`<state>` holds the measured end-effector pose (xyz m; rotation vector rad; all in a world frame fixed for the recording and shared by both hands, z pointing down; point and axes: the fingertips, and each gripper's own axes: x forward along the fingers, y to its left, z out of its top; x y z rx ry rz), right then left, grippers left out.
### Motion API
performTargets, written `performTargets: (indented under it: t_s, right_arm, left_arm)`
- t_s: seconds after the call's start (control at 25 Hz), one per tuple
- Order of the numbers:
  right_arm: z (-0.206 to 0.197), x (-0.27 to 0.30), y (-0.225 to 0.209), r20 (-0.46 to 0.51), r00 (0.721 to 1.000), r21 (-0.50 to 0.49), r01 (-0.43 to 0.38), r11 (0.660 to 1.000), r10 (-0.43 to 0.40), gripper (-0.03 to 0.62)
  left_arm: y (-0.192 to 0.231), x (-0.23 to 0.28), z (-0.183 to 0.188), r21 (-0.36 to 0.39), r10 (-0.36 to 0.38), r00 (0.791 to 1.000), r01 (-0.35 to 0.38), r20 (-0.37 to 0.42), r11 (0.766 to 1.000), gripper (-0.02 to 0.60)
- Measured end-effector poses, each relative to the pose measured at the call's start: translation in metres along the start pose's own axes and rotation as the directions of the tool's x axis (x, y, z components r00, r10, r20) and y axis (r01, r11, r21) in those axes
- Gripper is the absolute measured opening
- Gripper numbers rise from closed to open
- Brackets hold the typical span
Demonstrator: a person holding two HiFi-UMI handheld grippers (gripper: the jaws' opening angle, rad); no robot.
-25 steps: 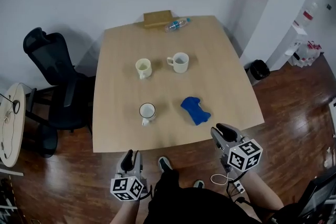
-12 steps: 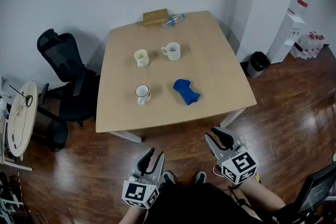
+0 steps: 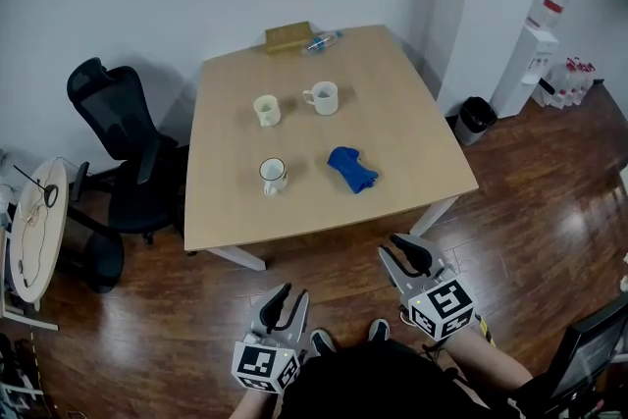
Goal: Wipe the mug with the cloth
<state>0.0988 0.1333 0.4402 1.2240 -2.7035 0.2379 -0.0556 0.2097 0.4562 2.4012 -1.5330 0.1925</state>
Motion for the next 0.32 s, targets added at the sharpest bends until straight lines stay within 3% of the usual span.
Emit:
performTargets:
  t_s: [0.32]
  right_arm:
    - [0.0027,0.0029,0.0017,-0.012,1.0,-0.016,0.024,1.0,-0.024,0.103]
  left_arm:
    - [0.0066,-0.0015,-0.0021,0.007,-0.02,1.0,0.02,0.006,1.0,0.124]
